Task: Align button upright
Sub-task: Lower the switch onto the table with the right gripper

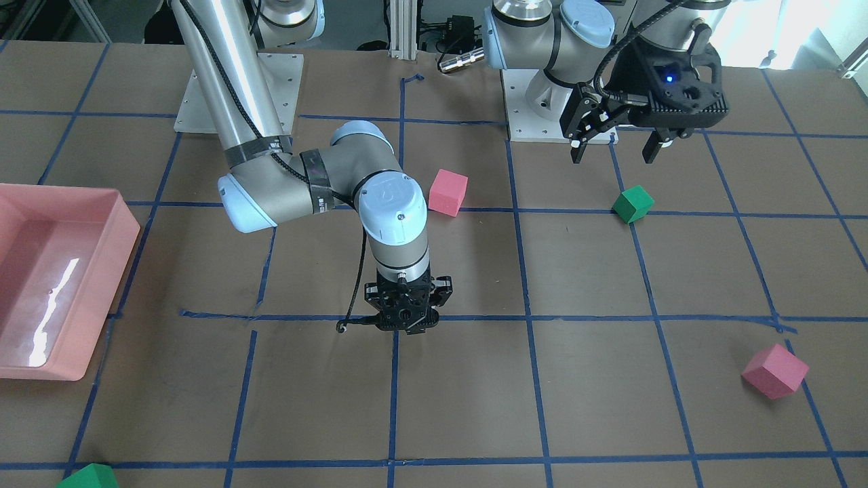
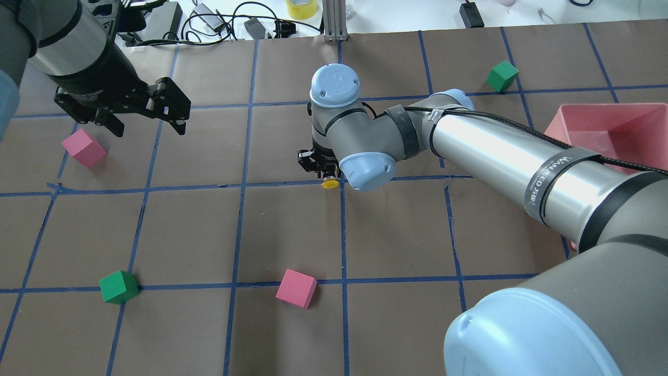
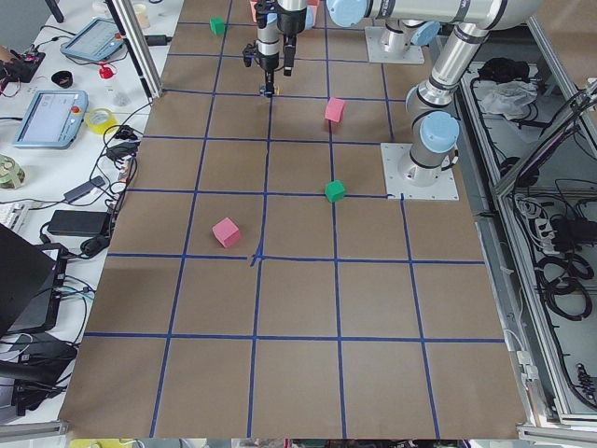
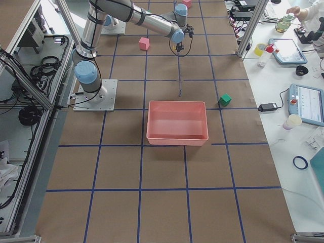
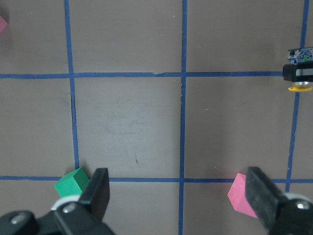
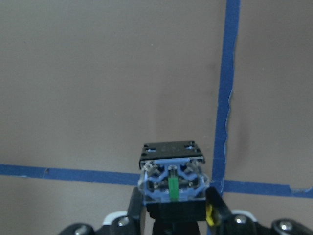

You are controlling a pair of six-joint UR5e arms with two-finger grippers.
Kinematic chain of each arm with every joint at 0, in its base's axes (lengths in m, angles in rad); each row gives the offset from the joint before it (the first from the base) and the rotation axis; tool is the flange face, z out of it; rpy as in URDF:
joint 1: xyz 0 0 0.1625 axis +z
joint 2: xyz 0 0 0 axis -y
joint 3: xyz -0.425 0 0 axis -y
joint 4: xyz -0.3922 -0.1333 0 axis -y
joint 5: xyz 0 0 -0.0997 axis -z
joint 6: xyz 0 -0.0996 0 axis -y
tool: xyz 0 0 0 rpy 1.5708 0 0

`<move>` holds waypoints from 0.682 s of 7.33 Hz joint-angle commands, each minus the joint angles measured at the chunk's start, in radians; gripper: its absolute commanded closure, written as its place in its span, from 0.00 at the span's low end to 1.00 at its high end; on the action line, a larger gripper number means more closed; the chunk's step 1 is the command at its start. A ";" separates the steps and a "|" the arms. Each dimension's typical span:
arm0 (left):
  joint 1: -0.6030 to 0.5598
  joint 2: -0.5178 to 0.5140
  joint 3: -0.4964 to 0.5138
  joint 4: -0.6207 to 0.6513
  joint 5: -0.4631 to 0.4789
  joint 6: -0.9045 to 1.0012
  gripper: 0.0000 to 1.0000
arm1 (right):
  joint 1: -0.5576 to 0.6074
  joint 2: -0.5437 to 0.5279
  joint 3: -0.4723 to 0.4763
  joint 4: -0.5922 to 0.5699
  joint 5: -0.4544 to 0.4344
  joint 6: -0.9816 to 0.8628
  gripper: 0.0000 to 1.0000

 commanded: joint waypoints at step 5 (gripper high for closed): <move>0.000 -0.002 0.002 0.000 -0.001 0.000 0.00 | 0.002 0.002 0.025 0.014 -0.010 0.001 0.57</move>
